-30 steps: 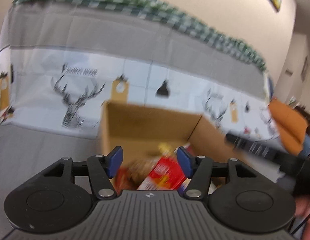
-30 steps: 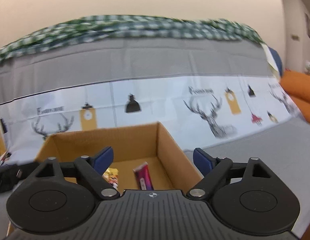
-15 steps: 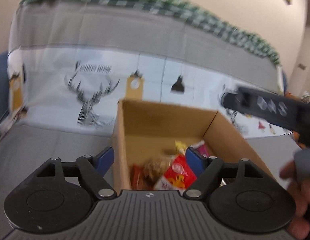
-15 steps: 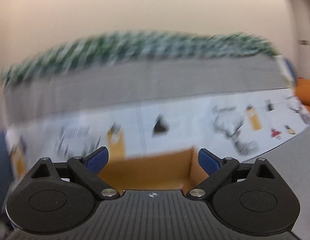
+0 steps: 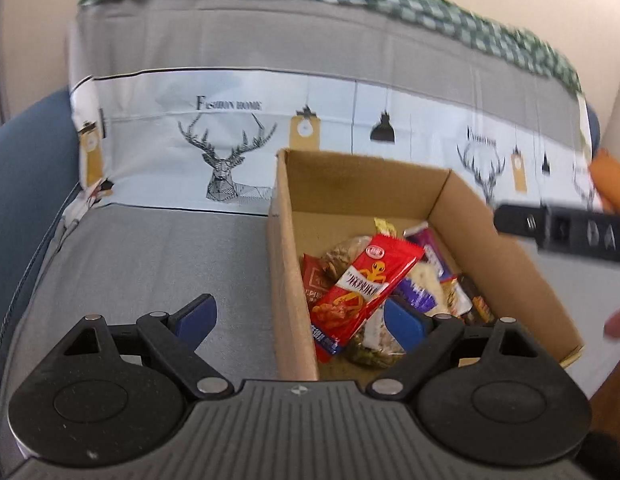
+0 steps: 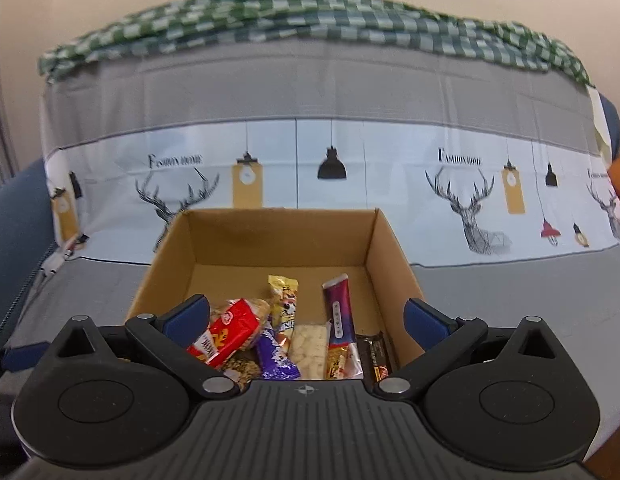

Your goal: Organize snacks

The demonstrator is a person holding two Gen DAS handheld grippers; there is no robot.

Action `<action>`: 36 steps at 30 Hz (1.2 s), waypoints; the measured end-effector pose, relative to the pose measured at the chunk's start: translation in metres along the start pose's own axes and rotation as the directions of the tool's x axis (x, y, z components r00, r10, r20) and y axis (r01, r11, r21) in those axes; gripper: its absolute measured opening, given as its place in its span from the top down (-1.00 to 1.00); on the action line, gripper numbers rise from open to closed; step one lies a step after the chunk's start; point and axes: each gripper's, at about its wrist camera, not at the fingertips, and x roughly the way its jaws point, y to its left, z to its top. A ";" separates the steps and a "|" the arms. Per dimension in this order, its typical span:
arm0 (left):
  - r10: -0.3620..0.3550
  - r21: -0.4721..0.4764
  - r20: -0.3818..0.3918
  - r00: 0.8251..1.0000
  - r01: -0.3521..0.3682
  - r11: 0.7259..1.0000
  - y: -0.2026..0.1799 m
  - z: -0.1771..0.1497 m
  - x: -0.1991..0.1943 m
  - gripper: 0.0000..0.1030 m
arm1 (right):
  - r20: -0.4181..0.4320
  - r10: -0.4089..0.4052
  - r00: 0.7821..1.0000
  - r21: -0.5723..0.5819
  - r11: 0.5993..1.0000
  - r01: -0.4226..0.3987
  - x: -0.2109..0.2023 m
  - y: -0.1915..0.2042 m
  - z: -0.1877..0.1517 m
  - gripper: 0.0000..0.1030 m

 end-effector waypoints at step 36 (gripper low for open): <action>0.033 0.029 -0.126 0.991 -0.029 0.999 -0.053 -0.076 -0.036 -0.99 | -0.061 0.011 0.998 0.149 0.989 -0.002 -0.050 -0.071 -0.098 -0.99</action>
